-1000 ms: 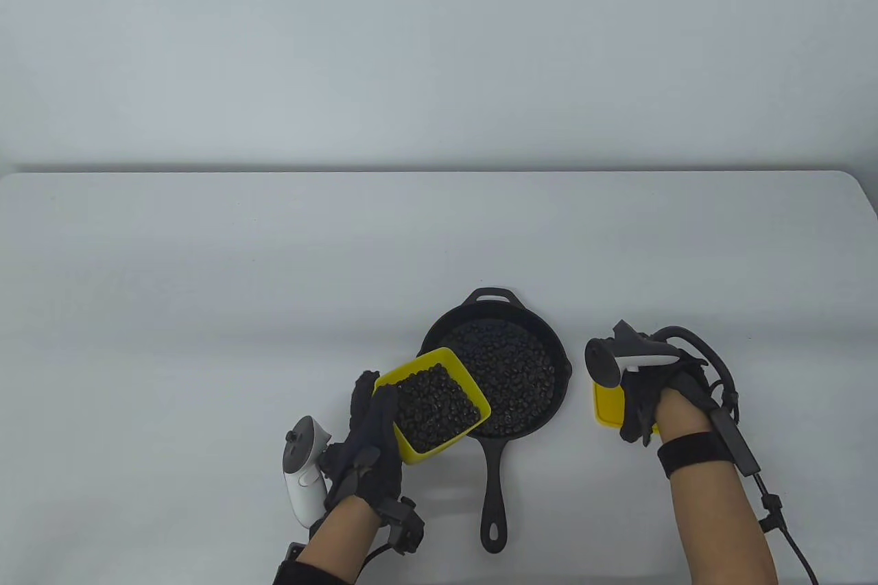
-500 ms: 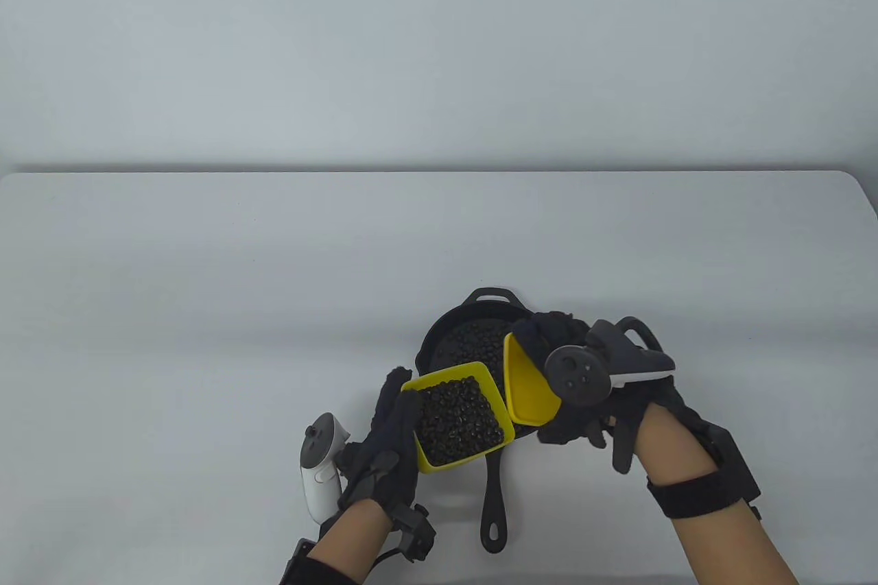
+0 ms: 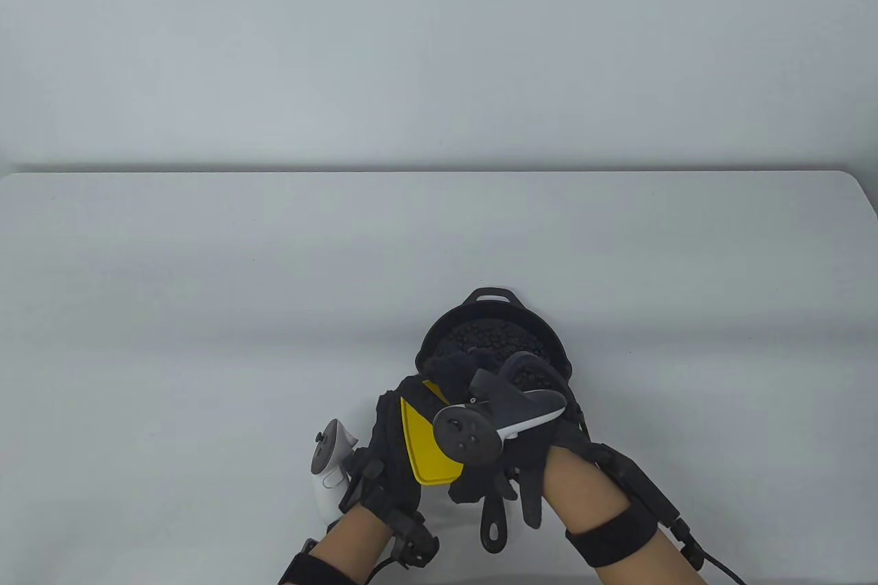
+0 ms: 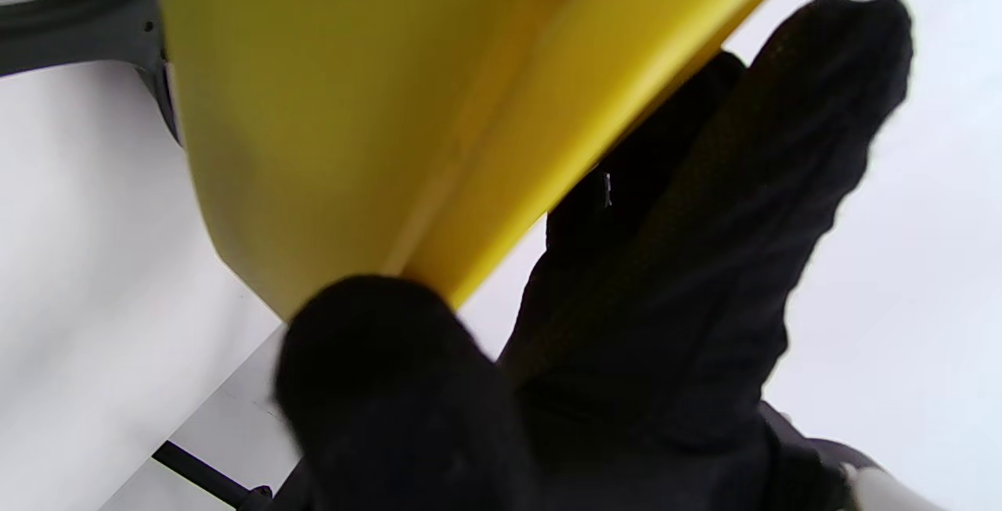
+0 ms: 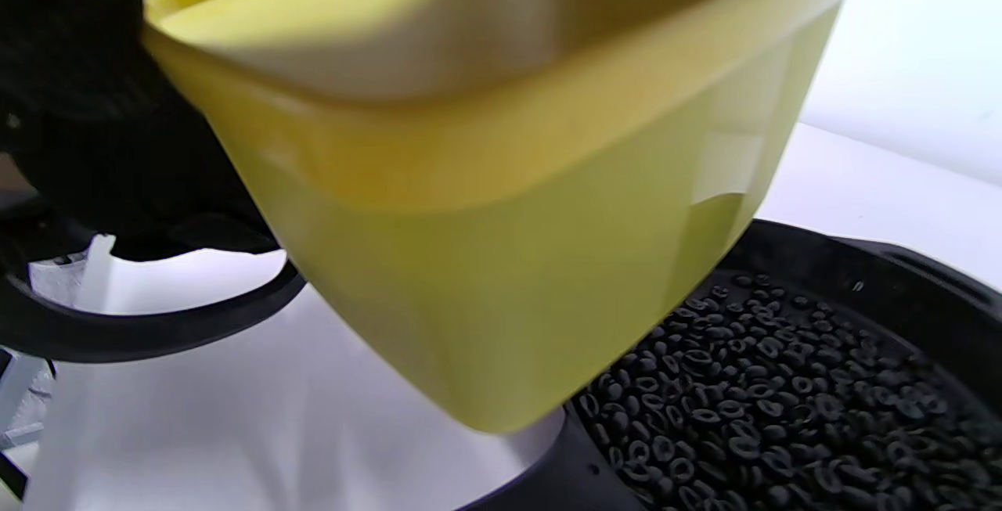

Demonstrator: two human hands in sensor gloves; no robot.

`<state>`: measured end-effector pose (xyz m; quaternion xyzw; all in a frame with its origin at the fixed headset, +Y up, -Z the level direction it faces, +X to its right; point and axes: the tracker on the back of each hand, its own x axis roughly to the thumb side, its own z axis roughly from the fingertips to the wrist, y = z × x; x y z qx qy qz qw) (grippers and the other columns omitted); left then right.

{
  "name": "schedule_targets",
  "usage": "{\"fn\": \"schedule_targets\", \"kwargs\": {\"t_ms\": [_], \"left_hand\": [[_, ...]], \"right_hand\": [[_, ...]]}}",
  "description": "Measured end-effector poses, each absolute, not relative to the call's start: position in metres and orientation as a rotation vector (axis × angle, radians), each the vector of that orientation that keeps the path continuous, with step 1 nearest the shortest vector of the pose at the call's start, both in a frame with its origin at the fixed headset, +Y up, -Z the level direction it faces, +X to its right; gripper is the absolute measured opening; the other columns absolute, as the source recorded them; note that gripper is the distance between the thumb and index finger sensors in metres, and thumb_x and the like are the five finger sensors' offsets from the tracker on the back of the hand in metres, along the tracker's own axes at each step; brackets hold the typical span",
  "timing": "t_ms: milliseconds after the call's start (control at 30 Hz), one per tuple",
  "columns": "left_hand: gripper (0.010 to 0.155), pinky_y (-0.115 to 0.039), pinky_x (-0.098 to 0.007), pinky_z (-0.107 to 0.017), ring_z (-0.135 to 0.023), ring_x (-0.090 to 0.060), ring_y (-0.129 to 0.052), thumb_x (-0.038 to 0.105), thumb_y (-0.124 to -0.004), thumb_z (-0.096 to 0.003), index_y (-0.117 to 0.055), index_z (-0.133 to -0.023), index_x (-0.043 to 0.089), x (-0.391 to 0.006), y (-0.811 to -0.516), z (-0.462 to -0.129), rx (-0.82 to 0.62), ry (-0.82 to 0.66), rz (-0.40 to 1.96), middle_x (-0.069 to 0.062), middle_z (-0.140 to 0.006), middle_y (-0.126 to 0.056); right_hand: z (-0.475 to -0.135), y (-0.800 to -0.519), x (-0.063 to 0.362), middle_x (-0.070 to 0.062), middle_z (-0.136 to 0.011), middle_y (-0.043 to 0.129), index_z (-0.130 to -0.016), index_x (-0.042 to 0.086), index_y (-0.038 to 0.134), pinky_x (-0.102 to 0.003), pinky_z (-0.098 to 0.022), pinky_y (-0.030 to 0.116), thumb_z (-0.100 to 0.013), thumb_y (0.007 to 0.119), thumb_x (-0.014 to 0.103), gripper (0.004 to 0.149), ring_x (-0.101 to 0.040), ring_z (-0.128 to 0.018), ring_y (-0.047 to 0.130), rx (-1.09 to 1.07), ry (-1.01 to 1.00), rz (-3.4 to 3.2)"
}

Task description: Sprinkle coffee beans onto the frying pan

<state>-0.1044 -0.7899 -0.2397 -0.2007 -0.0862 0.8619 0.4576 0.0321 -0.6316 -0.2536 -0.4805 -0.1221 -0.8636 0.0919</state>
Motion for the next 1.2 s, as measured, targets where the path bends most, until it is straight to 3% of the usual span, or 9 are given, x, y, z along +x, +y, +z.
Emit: {"fn": "schedule_targets", "kwargs": {"t_ms": [200, 333, 400, 467, 567, 667, 733, 867, 1200], "left_hand": [[0.081, -0.075, -0.045, -0.063, -0.086, -0.042, -0.072, 0.079, -0.06, -0.0515, -0.023, -0.11, 0.038, -0.12, -0.777, -0.247, -0.515, -0.165, 2.061, -0.017, -0.104, -0.042], [0.081, -0.074, -0.043, -0.065, -0.088, -0.041, -0.072, 0.079, -0.059, -0.0514, -0.02, -0.109, 0.038, -0.127, -0.781, -0.245, -0.455, -0.106, 2.182, -0.016, -0.104, -0.04], [0.081, -0.074, -0.042, -0.065, -0.089, -0.039, -0.072, 0.08, -0.058, -0.0506, -0.02, -0.109, 0.039, -0.131, -0.781, -0.245, -0.421, -0.125, 2.214, -0.015, -0.105, -0.04], [0.081, -0.075, -0.042, -0.065, -0.089, -0.039, -0.072, 0.08, -0.058, -0.0502, -0.021, -0.109, 0.04, -0.134, -0.779, -0.247, -0.402, -0.171, 2.21, -0.014, -0.105, -0.04], [0.081, -0.074, -0.043, -0.066, -0.089, -0.039, -0.072, 0.08, -0.058, -0.0502, -0.021, -0.11, 0.04, -0.131, -0.778, -0.251, -0.411, -0.234, 2.198, -0.015, -0.106, -0.04], [0.081, -0.075, -0.042, -0.065, -0.089, -0.038, -0.073, 0.08, -0.058, -0.0494, -0.022, -0.11, 0.04, -0.127, -0.782, -0.251, -0.421, -0.236, 2.196, -0.014, -0.105, -0.041], [0.081, -0.076, -0.042, -0.065, -0.088, -0.038, -0.074, 0.08, -0.058, -0.0491, -0.022, -0.11, 0.04, -0.128, -0.784, -0.252, -0.407, -0.245, 2.198, -0.014, -0.105, -0.042], [0.087, -0.074, -0.045, -0.066, -0.088, -0.042, -0.072, 0.081, -0.057, -0.0484, -0.01, -0.11, 0.04, -0.134, -0.786, -0.255, -0.411, -0.264, 2.087, -0.017, -0.106, -0.04], [0.09, -0.073, -0.046, -0.062, -0.084, -0.045, -0.071, 0.083, -0.049, -0.0465, 0.009, -0.102, 0.042, -0.117, -0.774, -0.251, -0.46, -0.391, 1.7, -0.022, -0.107, -0.034]], "right_hand": [[-0.259, -0.625, 0.038, -0.024, -0.11, 0.007, -0.109, 0.007, 0.009, -0.07, -0.069, 0.034, -0.041, 0.079, 0.072, 0.116, -0.062, -0.101, 0.026, -1.359, -0.282, -2.724], [-0.251, -0.622, 0.056, -0.025, -0.11, 0.004, -0.109, 0.009, 0.006, -0.063, -0.063, 0.065, -0.046, 0.057, 0.078, 0.106, -0.067, -0.096, 0.046, -1.132, 0.128, -2.925], [-0.251, -0.63, 0.073, -0.031, -0.107, 0.005, -0.108, 0.007, 0.004, -0.047, -0.041, 0.086, -0.051, 0.05, 0.076, 0.1, -0.065, -0.08, 0.075, -0.947, 0.198, -3.181], [-0.254, -0.647, 0.088, -0.037, -0.105, 0.012, -0.105, 0.005, 0.0, -0.03, -0.017, 0.089, -0.052, 0.045, 0.077, 0.1, -0.049, -0.047, 0.095, -0.883, 0.055, -3.382], [-0.259, -0.681, 0.109, -0.04, -0.103, 0.014, -0.104, 0.003, -0.002, -0.022, -0.01, 0.087, -0.054, 0.043, 0.079, 0.101, -0.04, -0.033, 0.098, -0.948, -0.064, -3.726], [-0.263, -0.71, 0.114, -0.038, -0.103, 0.013, -0.104, 0.007, -0.003, -0.021, -0.009, 0.086, -0.058, 0.052, 0.074, 0.098, -0.038, -0.032, 0.097, -1.161, -0.239, -4.068], [-0.266, -0.734, 0.117, -0.036, -0.104, 0.014, -0.104, 0.008, -0.002, -0.019, -0.012, 0.087, -0.058, 0.054, 0.071, 0.096, -0.033, -0.035, 0.098, -1.021, -0.237, -4.254], [-0.271, -0.765, 0.11, -0.027, -0.103, -0.003, -0.1, 0.014, -0.01, -0.028, -0.023, 0.084, -0.064, 0.05, 0.056, 0.082, -0.042, -0.047, 0.087, -1.573, -0.992, -4.236], [-0.262, -0.746, 0.126, -0.028, -0.105, 0.004, -0.104, 0.01, -0.009, -0.023, -0.021, 0.085, -0.062, 0.038, 0.055, 0.078, -0.036, -0.043, 0.091, -1.066, -0.13, -4.319]]}}
